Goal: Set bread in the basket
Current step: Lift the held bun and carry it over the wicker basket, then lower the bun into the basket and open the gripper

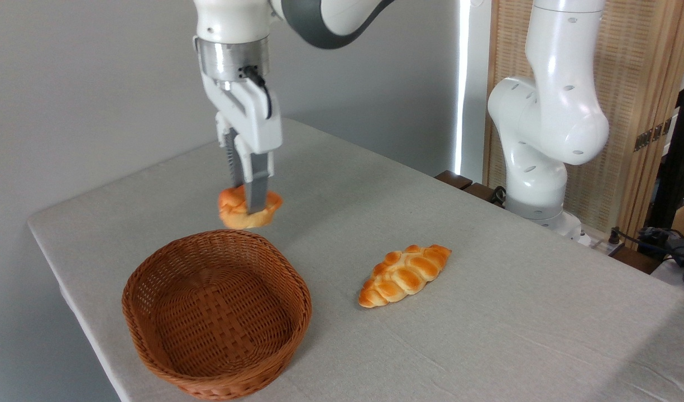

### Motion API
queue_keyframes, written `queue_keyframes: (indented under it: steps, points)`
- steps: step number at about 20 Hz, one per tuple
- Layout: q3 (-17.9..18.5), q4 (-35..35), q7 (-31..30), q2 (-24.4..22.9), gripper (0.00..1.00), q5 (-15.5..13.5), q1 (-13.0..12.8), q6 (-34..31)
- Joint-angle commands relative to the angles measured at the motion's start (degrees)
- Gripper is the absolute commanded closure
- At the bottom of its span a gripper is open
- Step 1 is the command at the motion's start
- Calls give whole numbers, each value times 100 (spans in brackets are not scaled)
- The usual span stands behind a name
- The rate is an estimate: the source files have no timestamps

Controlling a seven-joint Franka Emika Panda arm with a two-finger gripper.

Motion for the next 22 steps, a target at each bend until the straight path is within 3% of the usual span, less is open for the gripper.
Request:
queue_keyframes:
  steps: [1,3,4,5,9,22]
  points:
    - [51,163,-72,382,49,-72,-10,486]
    - [51,163,-116,514,48,-72,-2,723]
    - [51,163,-204,592,30,-72,-2,846]
    - [60,163,-352,663,17,-72,-2,943]
    - [104,163,-371,786,0,-28,-2,1032]
    - [139,163,-424,752,0,-37,-2,1014]
